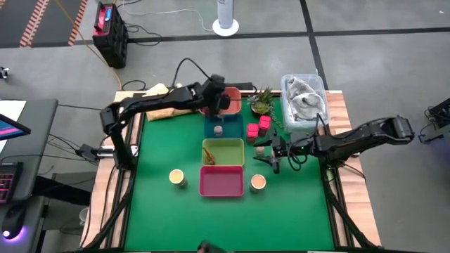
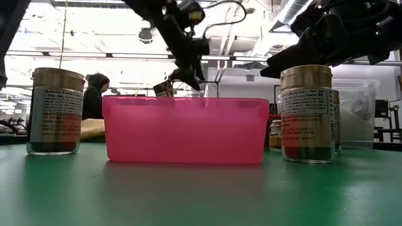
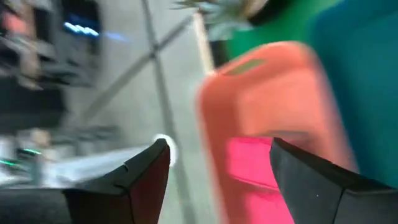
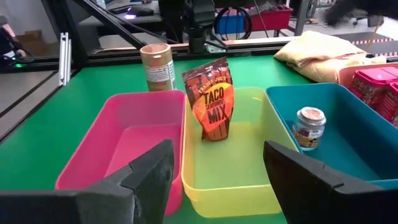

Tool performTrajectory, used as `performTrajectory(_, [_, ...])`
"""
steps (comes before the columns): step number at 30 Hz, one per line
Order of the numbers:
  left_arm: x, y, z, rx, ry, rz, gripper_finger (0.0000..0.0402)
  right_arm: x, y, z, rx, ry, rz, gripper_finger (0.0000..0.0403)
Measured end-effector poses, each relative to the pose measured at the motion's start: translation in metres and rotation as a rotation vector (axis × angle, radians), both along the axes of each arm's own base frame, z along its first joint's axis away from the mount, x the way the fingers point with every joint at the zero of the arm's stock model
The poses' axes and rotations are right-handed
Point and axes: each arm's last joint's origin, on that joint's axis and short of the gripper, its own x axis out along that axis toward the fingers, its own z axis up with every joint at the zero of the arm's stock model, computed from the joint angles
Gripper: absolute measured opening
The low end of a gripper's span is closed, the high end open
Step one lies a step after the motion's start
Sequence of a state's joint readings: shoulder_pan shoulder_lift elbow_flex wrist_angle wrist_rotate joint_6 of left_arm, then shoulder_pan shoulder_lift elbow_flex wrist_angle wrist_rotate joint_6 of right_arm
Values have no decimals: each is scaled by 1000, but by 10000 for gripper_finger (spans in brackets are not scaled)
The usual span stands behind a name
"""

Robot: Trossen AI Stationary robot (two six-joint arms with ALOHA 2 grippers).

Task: Sort spices by type
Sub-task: Put the gold seasoning bottle into the red bin

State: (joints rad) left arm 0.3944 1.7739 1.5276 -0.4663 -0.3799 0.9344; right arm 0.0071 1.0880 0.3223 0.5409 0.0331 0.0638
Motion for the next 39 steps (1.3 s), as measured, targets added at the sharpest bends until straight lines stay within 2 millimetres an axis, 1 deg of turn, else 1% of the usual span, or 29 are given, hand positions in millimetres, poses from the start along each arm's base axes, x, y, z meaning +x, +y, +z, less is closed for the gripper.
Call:
performTrajectory(3, [-10,-35,5,-148,32,22,265,-7,-1,5,-6,0,-23,276])
performTrajectory(5, [-18,-63,8,-260,59,36,265,-11,-1,10,-11,-9,-36,276])
performTrajectory(9, [-36,-114,12,-555,91,108,265,-20,-2,18,-35,-28,-46,276])
performTrajectory(12, [-40,-148,12,-754,90,177,265,-22,-2,21,-59,-44,-45,276])
performTrajectory(14, [-40,-169,12,-821,77,214,265,-22,-3,22,-77,-55,-46,276])
performTrajectory(17, [-42,-193,12,-875,56,274,265,-21,-6,23,-95,-65,-59,276])
performTrajectory(20, [-48,-210,9,-884,86,333,265,-20,-9,23,-117,-72,-71,276])
performTrajectory(24, [-60,-224,7,-817,128,414,271,-20,-13,27,-165,-103,-86,276])
performTrajectory(26, [-63,-228,5,-791,130,449,278,-20,-16,28,-185,-113,-96,276])
performTrajectory(31, [-68,-233,-7,-793,143,515,306,-20,-21,31,-222,-132,-121,276])
performTrajectory(35, [-69,-236,-10,-823,147,557,329,-21,-24,32,-244,-139,-136,276])
performTrajectory(39, [-71,-243,-10,-834,144,565,340,-21,-26,33,-255,-151,-139,276])
